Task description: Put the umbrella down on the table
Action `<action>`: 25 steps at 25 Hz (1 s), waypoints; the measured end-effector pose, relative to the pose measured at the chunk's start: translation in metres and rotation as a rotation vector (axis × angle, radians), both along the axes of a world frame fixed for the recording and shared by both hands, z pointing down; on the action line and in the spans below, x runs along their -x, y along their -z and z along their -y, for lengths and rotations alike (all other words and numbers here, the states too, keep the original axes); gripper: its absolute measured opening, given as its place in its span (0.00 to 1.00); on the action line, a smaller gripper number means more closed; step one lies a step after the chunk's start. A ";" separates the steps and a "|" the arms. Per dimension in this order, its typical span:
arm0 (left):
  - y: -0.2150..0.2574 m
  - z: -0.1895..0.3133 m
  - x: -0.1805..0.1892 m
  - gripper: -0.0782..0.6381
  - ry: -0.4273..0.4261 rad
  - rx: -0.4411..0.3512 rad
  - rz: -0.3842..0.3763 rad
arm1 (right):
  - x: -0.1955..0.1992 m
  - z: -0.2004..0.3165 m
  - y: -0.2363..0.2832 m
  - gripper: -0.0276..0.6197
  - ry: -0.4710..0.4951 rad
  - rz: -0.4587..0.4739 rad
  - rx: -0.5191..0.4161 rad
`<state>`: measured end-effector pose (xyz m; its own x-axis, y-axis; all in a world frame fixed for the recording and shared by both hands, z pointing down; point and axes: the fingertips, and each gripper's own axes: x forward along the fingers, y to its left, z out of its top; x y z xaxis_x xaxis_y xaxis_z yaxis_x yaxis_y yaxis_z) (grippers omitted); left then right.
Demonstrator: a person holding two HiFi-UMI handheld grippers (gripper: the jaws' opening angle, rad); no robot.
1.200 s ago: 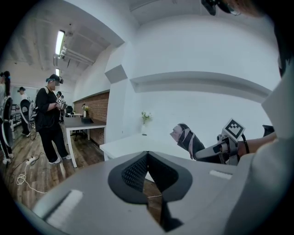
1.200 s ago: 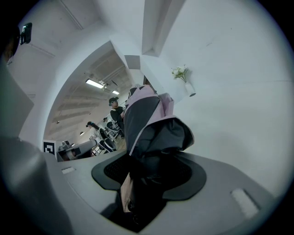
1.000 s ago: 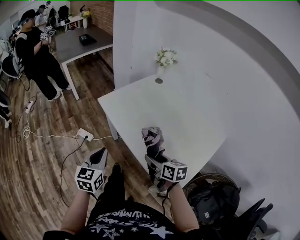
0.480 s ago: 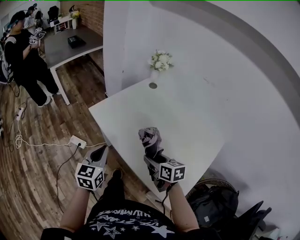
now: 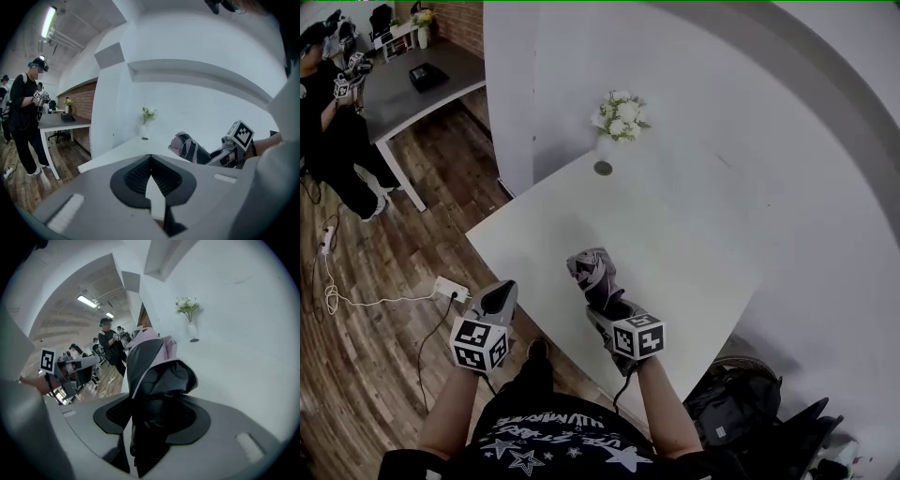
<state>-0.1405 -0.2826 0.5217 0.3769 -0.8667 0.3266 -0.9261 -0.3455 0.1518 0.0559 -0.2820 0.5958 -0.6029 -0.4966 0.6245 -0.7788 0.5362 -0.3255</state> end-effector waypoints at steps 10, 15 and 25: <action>-0.009 0.062 0.016 0.11 -0.053 0.028 -0.029 | 0.017 0.054 -0.014 0.42 0.042 -0.209 -0.025; -0.018 0.087 0.019 0.11 -0.073 0.045 -0.048 | 0.023 0.077 -0.027 0.42 0.072 -0.305 -0.027; -0.039 0.123 0.025 0.11 -0.113 0.094 -0.048 | 0.032 0.115 -0.055 0.42 0.080 -0.374 0.011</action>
